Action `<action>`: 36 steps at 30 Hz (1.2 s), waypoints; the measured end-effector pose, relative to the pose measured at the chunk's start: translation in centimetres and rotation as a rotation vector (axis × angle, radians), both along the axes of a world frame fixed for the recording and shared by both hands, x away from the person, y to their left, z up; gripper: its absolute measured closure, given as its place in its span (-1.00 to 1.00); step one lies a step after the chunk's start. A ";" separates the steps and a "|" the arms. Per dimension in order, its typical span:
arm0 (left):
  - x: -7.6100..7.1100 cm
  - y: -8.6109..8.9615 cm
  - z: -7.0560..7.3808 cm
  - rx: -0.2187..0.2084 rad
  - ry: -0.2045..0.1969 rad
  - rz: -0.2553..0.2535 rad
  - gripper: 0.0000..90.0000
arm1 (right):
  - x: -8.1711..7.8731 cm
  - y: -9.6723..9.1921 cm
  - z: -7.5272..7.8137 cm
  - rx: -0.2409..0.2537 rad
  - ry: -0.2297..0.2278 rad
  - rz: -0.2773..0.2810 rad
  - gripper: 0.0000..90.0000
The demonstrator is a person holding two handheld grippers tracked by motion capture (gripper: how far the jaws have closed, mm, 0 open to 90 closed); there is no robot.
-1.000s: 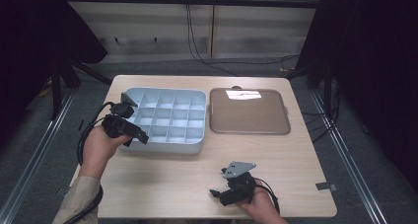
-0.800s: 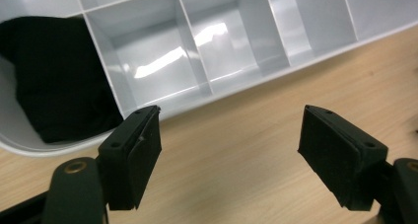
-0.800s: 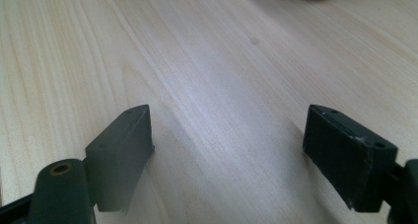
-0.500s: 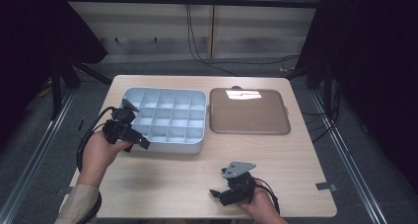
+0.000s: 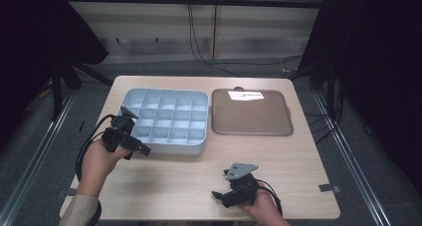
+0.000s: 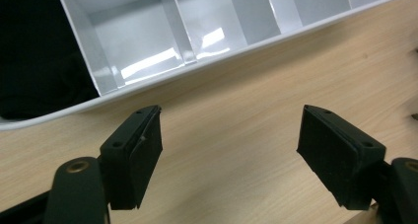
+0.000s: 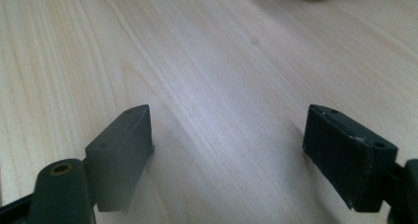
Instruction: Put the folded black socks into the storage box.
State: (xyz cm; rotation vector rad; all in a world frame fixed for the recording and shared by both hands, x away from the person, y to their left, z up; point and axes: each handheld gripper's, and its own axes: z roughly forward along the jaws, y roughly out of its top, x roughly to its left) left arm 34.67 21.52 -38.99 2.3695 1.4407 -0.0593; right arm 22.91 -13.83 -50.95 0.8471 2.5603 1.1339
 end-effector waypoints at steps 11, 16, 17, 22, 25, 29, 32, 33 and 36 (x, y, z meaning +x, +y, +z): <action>-0.9 0.1 -0.7 -0.022 -0.009 -0.002 -0.46 | 0.0 0.0 0.0 -0.001 -0.001 -0.002 -0.59; -1.4 0.2 -1.0 -0.034 -0.013 -0.008 -0.46 | 0.0 0.0 0.0 -0.002 -0.001 -0.002 -0.59; -1.6 0.2 -1.1 -0.036 -0.013 -0.008 -0.46 | 0.0 0.0 0.0 -0.001 -0.001 -0.001 -0.59; -2.0 0.1 -1.7 -0.044 -0.016 -0.011 -0.46 | 0.0 0.0 0.0 -0.003 -0.001 -0.002 -0.59; -2.3 0.1 -2.0 -0.046 -0.013 -0.016 -0.46 | 0.0 0.0 0.0 -0.001 -0.001 -0.001 -0.59; -2.7 0.3 -2.6 -0.051 -0.021 -0.021 -0.46 | 0.0 0.0 0.0 -0.001 -0.003 0.000 -0.59; -3.0 0.5 -3.0 -0.057 -0.023 -0.026 -0.46 | 0.0 0.0 0.0 -0.001 0.000 -0.001 -0.59; -3.1 0.5 -3.3 -0.061 -0.023 -0.024 -0.46 | 0.0 0.0 0.0 -0.001 -0.001 -0.001 -0.59; -3.2 0.5 -3.7 -0.061 -0.020 -0.023 -0.46 | 0.0 0.0 0.0 -0.001 -0.003 0.000 -0.59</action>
